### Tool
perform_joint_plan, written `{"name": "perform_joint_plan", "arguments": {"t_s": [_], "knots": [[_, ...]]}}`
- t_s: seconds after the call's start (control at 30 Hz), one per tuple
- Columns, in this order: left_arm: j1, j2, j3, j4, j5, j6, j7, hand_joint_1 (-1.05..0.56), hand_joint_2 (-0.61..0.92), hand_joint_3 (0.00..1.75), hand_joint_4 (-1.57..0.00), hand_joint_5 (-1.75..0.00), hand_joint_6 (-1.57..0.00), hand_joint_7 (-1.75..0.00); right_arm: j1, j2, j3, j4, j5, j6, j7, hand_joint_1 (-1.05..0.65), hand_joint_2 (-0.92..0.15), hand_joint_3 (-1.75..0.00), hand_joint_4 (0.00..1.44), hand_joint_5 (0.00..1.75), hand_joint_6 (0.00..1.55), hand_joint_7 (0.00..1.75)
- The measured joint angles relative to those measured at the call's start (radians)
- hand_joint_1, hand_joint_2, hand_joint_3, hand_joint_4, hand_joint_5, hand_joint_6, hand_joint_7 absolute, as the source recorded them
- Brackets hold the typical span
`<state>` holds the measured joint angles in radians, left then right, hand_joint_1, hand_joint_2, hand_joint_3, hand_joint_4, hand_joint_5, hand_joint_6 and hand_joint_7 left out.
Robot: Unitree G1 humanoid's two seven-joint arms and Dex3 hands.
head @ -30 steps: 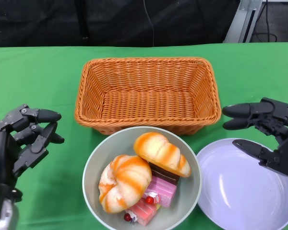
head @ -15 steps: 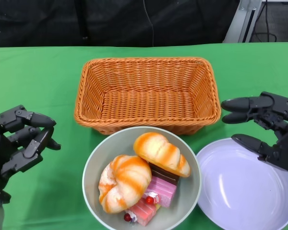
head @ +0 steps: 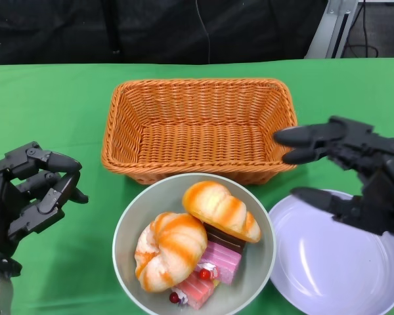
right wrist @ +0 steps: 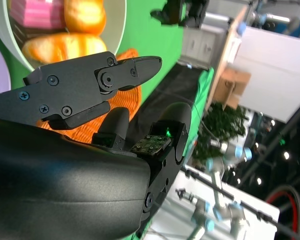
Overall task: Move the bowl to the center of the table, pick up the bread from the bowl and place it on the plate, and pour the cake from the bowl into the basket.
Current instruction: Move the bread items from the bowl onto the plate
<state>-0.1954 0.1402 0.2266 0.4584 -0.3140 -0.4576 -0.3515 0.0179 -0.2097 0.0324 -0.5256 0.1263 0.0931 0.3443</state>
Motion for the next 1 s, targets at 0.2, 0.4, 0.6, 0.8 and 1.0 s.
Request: {"name": "perform_joint_plan", "arguments": {"t_s": [0.2,0.4,0.6,0.8,1.0], "knots": [[0.0,-0.011,-0.001,-0.001,0.013,0.0,0.006,-0.13,0.68,0.69,-0.94,-1.19,-1.0,-0.94,0.0,-0.03,0.046,-0.081,-0.028,0.088,0.007,-0.47,-0.91,0.0,0.44,1.02,0.51,0.48],[0.0,-0.019,-0.001,-0.002,0.035,0.0,0.023,-0.13,0.67,0.71,-0.93,-1.2,-0.99,-0.94,-0.005,-0.05,0.089,-0.131,-0.074,0.127,0.011,-0.5,-0.89,0.0,0.48,1.0,0.53,0.46],[0.0,-0.02,-0.002,-0.002,0.04,0.0,0.027,-0.14,0.67,0.71,-0.93,-1.19,-0.99,-0.92,-0.017,-0.06,0.128,-0.181,-0.14,0.166,0.009,-0.59,-0.89,0.0,0.56,0.87,0.55,0.4],[0.0,-0.028,-0.003,-0.002,0.049,-0.001,0.029,-0.13,0.67,0.73,-0.94,-1.17,-1.0,-0.89,-0.039,-0.061,0.179,-0.213,-0.208,0.205,0.003,-0.65,-0.89,0.0,0.65,0.73,0.61,0.29],[-0.001,-0.034,-0.007,0.018,0.09,-0.032,0.049,-0.14,0.67,0.75,-0.95,-1.16,-1.0,-0.9,-0.046,-0.06,0.238,-0.231,-0.302,0.227,-0.011,-0.67,-0.9,0.0,0.71,0.66,0.65,0.17]]}}
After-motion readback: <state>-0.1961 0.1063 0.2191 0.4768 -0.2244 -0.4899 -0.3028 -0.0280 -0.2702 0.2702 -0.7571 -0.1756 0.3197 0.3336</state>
